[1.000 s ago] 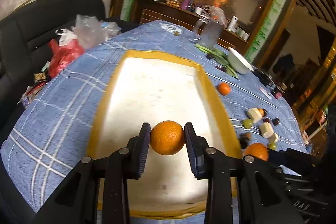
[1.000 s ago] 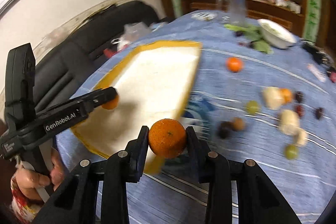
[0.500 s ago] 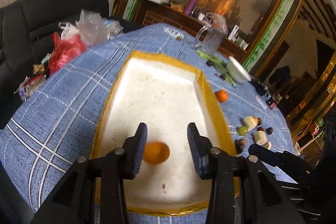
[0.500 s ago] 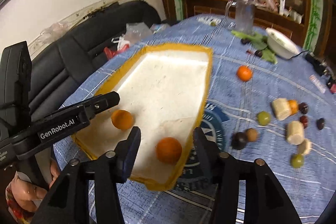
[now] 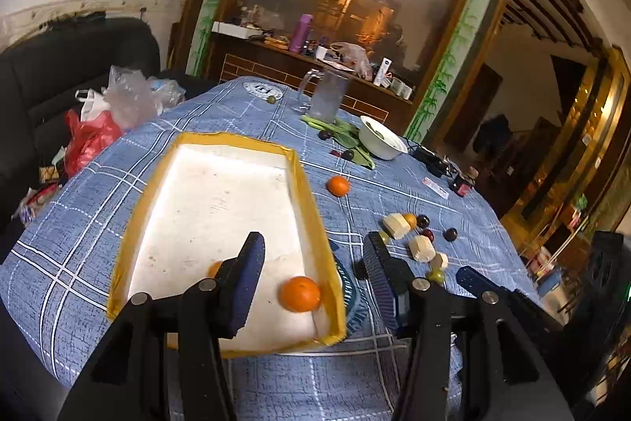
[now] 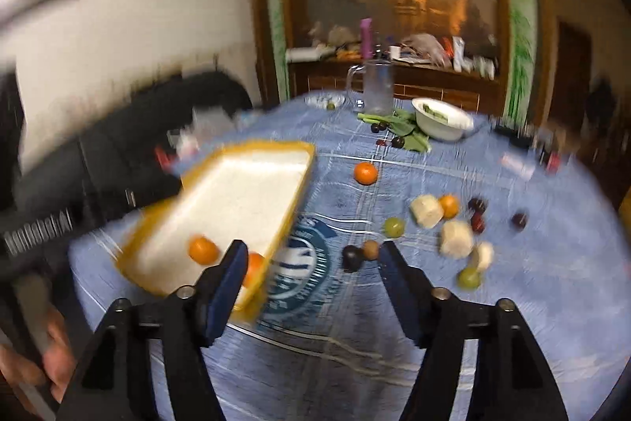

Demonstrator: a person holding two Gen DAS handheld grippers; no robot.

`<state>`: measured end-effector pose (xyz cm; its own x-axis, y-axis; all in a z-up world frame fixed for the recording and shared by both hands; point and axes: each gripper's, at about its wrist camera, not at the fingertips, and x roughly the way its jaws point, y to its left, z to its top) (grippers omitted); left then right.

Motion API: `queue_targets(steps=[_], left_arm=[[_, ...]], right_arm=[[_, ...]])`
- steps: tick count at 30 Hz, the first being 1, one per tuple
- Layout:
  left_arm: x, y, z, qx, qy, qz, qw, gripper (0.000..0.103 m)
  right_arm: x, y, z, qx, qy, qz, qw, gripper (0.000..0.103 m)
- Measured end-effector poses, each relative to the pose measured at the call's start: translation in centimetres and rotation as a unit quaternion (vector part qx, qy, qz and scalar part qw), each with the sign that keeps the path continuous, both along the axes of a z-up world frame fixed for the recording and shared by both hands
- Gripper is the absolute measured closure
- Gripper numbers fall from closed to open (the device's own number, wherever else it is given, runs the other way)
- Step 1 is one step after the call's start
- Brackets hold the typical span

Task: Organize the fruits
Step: 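Move both open tools back toward the fruit on the tablecloth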

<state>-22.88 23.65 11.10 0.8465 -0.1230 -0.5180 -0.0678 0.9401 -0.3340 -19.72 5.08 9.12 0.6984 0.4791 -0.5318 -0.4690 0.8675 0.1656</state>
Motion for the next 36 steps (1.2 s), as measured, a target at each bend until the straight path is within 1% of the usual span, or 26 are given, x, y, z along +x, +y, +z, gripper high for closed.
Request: queue_targets(steps=[2, 4, 5, 7, 10, 12, 13, 17, 19, 21, 23, 25, 26, 27, 28, 29, 30, 31, 32, 34, 35, 36], left_arm=[[-0.2, -0.7, 0.1, 0.005, -0.003, -0.004, 1.0, 0.052], [-0.4, -1.2, 0.2, 0.005, -0.005, -0.01, 0.9999, 0.052], [-0.7, -1.6, 0.3, 0.006, -0.009, -0.014, 0.9998, 0.052], [-1.2, -2.2, 0.4, 0.009, -0.019, -0.022, 0.9995, 0.052], [-1.6, -3.3, 0.1, 0.011, -0.03, -0.041, 0.9987, 0.052], [-1.3, -4.0, -0.5, 0.011, -0.025, -0.054, 0.9982, 0.052], [-1.1, -4.4, -0.7, 0.012, -0.02, -0.059, 0.998, 0.052], [-0.5, -5.1, -1.4, 0.007, -0.012, -0.065, 0.9978, 0.052], [-0.6, -5.1, -1.2, 0.004, -0.014, -0.062, 0.998, 0.052], [-0.7, -4.8, -0.3, -0.006, -0.016, -0.062, 0.998, 0.052], [-1.0, -4.2, 2.2, -0.015, -0.019, -0.068, 0.9974, 0.052], [-1.7, -3.6, 5.6, -0.014, -0.036, -0.08, 0.9961, 0.052], [-1.9, -3.4, 7.2, -0.008, -0.043, -0.086, 0.9954, 0.052], [-2.2, -3.0, 9.0, -0.001, -0.049, -0.092, 0.9946, 0.051], [-2.5, -2.7, 10.9, 0.01, -0.057, -0.096, 0.9937, 0.05], [-2.9, -2.2, 13.4, 0.032, -0.069, -0.094, 0.9926, 0.045], [-3.1, -2.0, 14.6, 0.05, -0.076, -0.089, 0.9919, 0.037], [-3.2, -2.0, 16.8, 0.098, -0.087, -0.078, 0.9883, 0.033], [-3.1, -2.2, 17.9, 0.13, -0.092, -0.068, 0.9849, 0.027], [-2.6, -2.6, 19.6, 0.188, -0.102, -0.045, 0.9757, 0.026], [-2.2, -2.9, 19.8, 0.2, -0.105, -0.043, 0.9731, 0.025], [-1.8, -3.1, 19.8, 0.204, -0.105, -0.045, 0.9724, 0.023]], right_arm=[[0.2, -1.3, -0.4, 0.062, 0.023, -0.005, 0.998, 0.029], [0.5, -1.6, -1.0, 0.09, 0.055, 0.001, 0.994, 0.029], [0.6, -1.5, -1.3, 0.095, 0.077, 0.01, 0.992, 0.029], [0.4, -1.4, -1.5, 0.082, 0.091, 0.02, 0.992, 0.029], [-0.4, -3.0, -1.2, 0.028, 0.065, 0.011, 0.997, 0.029], [-0.6, -4.9, -1.0, -0.007, 0.052, -0.008, 0.999, 0.028], [-0.5, -5.9, -1.1, -0.015, 0.052, -0.015, 0.998, 0.028], [0.2, -11.3, -1.1, -0.035, 0.063, -0.054, 0.996, 0.028], [0.3, -14.2, -0.3, -0.033, 0.066, -0.076, 0.994, 0.028], [0.6, -16.5, 1.2, -0.022, 0.072, -0.089, 0.993, 0.028], [0.4, -18.7, 3.7, -0.004, 0.073, -0.096, 0.993, 0.028], [0.1, -20.7, 7.5, 0.013, 0.064, -0.1, 0.993, 0.028], [0.0, -21.6, 10.0, 0.016, 0.054, -0.103, 0.993, 0.026], [-0.2, -22.5, 12.9, 0.011, 0.038, -0.109, 0.993, 0.021], [-0.4, -23.0, 15.4, 0.003, 0.023, -0.112, 0.993, 0.019], [-0.6, -23.5, 18.5, -0.015, 0.006, -0.114, 0.993, 0.018], [-0.7, -23.6, 20.7, -0.033, -0.004, -0.116, 0.993, 0.016], [-0.7, -23.6, 22.8, -0.051, -0.012, -0.116, 0.992, 0.014], [-0.5, -23.6, 25.6, -0.078, -0.019, -0.115, 0.99, 0.013], [-0.2, -23.5, 28.6, -0.107, -0.037, -0.124, 0.986, 0.009], [0.1, -23.5, 29.9, -0.12, -0.049, -0.137, 0.982, 0.008], [0.5, -23.5, 30.2, -0.123, -0.051, -0.141, 0.981, 0.007]])
